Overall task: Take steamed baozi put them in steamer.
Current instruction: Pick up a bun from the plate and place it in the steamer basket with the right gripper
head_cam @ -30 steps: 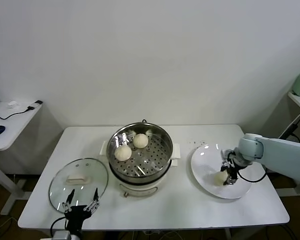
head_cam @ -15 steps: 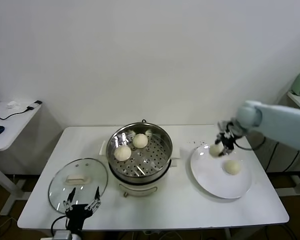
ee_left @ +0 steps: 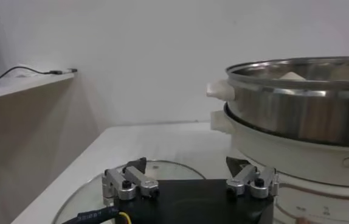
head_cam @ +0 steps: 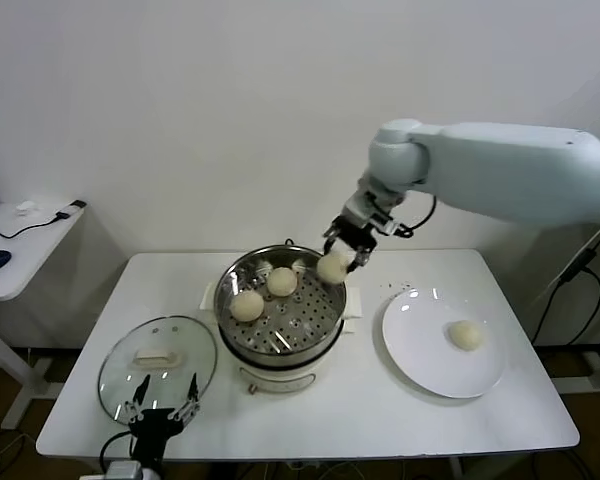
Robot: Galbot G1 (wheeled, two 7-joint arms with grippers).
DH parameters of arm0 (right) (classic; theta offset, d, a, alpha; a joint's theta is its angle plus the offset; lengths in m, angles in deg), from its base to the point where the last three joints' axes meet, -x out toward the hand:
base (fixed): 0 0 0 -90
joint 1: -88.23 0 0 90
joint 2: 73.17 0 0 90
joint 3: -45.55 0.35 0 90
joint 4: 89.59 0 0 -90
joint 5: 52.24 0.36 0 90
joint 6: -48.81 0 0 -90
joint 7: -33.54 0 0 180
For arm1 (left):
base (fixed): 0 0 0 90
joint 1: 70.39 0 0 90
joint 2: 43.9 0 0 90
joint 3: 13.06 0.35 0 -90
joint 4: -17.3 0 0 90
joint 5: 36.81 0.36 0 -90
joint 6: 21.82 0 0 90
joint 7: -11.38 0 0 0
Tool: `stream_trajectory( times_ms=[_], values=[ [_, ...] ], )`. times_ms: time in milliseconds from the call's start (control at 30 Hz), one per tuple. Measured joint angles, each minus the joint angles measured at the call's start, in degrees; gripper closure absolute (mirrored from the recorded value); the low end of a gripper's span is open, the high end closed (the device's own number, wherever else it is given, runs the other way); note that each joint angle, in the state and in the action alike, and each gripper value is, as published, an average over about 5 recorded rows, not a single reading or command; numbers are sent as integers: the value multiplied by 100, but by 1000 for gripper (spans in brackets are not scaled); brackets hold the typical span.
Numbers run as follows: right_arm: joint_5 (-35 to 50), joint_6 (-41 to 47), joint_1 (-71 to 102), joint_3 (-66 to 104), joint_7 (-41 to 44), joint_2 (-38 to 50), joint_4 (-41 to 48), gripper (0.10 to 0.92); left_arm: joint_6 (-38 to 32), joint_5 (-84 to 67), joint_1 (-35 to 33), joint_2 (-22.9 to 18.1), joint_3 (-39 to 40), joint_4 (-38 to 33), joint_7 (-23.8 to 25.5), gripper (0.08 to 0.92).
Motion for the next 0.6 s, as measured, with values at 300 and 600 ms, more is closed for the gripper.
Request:
stream_trajectory(
  times_ms=[300,600],
  values=[
    [-837,-826,515,131,-180,-735,-36,457,-7,1,-77,1,-6,-40,2,177],
    [-1331,-1273,1111,165,-326,-1312,444,457,-42,-13,-102,2,-23,-22,-12,177]
  ],
)
